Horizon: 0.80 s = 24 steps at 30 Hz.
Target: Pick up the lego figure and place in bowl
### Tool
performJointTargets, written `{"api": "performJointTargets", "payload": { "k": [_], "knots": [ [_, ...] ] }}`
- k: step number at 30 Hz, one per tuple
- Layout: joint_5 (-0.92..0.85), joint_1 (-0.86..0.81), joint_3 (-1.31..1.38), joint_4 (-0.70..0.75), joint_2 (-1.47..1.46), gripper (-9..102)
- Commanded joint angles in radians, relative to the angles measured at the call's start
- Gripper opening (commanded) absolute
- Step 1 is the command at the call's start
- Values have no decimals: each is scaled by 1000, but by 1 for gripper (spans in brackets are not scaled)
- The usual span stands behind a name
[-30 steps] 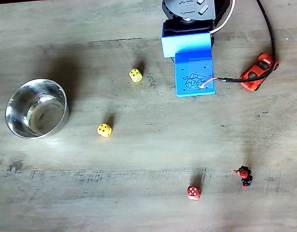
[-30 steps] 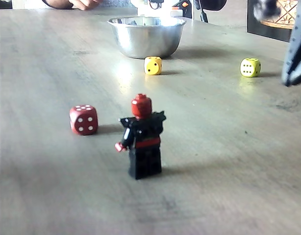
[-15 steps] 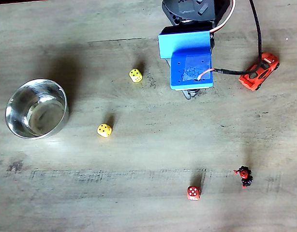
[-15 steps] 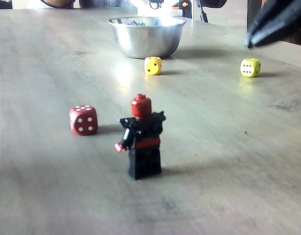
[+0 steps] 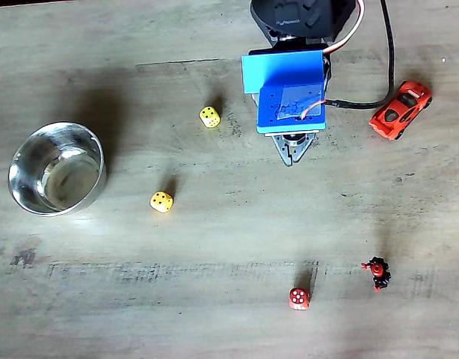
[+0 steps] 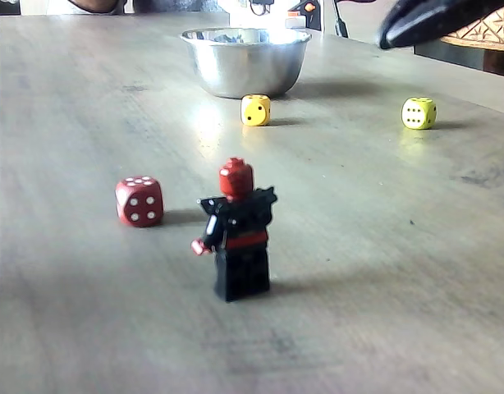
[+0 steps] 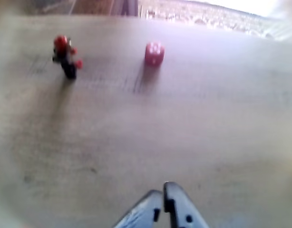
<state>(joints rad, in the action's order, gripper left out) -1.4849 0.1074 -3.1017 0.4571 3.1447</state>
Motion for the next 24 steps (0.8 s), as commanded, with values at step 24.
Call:
{"api": "performJointTargets", "payload": {
  "k": [24],
  "knots": [
    [6, 15, -67, -861, -575, 0]
  ]
}}
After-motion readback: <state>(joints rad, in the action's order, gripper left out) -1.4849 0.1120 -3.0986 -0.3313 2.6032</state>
